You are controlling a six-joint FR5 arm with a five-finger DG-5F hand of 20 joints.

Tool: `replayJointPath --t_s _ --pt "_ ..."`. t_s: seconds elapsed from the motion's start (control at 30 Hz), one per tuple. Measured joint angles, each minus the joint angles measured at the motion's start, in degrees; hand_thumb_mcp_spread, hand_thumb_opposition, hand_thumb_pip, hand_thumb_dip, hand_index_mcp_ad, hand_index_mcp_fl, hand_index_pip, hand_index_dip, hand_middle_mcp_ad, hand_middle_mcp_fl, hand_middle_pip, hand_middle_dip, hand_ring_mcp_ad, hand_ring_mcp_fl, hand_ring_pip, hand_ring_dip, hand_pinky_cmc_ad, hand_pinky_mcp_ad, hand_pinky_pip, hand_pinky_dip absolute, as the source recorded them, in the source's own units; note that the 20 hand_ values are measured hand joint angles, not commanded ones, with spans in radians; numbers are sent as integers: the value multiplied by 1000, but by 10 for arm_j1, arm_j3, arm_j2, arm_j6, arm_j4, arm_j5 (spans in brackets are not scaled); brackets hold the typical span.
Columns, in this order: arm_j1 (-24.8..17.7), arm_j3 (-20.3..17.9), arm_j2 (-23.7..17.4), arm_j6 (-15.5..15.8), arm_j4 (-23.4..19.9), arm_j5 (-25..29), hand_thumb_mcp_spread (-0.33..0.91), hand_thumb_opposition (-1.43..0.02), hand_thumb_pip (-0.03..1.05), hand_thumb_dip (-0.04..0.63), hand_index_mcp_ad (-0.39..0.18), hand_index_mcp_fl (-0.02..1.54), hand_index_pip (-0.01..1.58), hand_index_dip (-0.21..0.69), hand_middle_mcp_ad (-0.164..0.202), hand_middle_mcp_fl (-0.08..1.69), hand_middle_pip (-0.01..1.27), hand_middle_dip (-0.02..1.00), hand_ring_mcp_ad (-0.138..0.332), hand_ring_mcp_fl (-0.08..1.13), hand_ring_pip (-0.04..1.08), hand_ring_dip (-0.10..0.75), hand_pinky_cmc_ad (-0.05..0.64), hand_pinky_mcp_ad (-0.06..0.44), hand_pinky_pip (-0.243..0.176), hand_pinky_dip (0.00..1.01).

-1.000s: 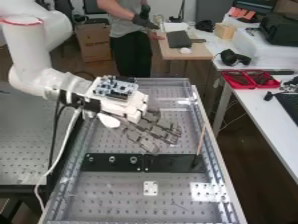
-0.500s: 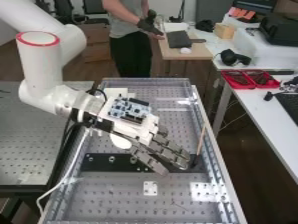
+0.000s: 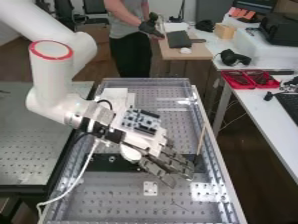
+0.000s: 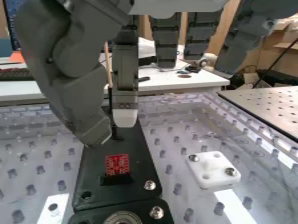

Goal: Grab the pcb board and place it in the clear container

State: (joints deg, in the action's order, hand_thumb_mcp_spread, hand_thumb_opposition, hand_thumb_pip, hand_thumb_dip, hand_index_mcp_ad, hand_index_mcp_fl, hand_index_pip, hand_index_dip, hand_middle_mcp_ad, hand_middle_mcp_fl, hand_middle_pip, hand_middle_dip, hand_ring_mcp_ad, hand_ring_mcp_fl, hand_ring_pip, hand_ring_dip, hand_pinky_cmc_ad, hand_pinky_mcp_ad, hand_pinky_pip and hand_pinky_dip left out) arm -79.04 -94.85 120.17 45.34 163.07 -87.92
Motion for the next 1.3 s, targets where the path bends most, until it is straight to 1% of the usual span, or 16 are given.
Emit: replayJointPath --t_s 0.17,0.2,0.27,0.37,0.4,0.47,0.6,0.77,1.0,1.13,1.3 --pt "1 -10 0 3 -23 1 370 -883 688 218 -89 239 1511 24 124 56 145 106 134 0 80 12 349 227 -124 452" --pt "0 -14 -1 4 -30 1 370 -880 688 237 -87 237 1510 28 124 52 145 110 134 0 84 12 349 227 -124 449" --pt "-1 -22 -2 5 -41 1 374 -880 689 239 -86 234 1534 24 124 54 145 106 136 0 80 12 349 227 -124 449" --pt "-3 -31 -4 9 -56 0 382 -880 689 239 -89 234 1552 24 106 54 145 106 136 0 80 12 349 227 -124 447" --pt "-4 -35 -4 12 -62 -1 386 -880 689 239 -91 234 1557 24 106 54 145 112 136 0 80 12 349 227 -113 450" --pt "-5 -39 -4 16 -72 -4 386 -880 689 239 -96 234 1557 24 105 54 145 112 136 0 80 10 349 227 -106 452" --pt "-6 -48 -5 24 -96 -10 384 -880 698 239 -99 234 1557 24 105 54 143 112 133 0 80 12 349 232 -106 452" --pt "-4 -48 -2 37 -99 -14 384 -880 703 239 -105 234 1557 24 105 54 143 112 131 0 80 12 349 213 -106 452" --pt "3 -40 4 62 -80 -23 387 -880 712 241 -106 234 1555 16 99 54 141 110 127 0 80 12 349 215 -106 436" --pt "6 -41 5 64 -80 -23 387 -880 712 241 -106 234 1555 17 99 54 141 110 127 0 80 12 349 215 -106 422" --pt "6 -48 6 62 -93 -24 387 -880 712 241 -108 234 1557 9 99 54 141 110 127 0 80 12 347 216 -106 421"
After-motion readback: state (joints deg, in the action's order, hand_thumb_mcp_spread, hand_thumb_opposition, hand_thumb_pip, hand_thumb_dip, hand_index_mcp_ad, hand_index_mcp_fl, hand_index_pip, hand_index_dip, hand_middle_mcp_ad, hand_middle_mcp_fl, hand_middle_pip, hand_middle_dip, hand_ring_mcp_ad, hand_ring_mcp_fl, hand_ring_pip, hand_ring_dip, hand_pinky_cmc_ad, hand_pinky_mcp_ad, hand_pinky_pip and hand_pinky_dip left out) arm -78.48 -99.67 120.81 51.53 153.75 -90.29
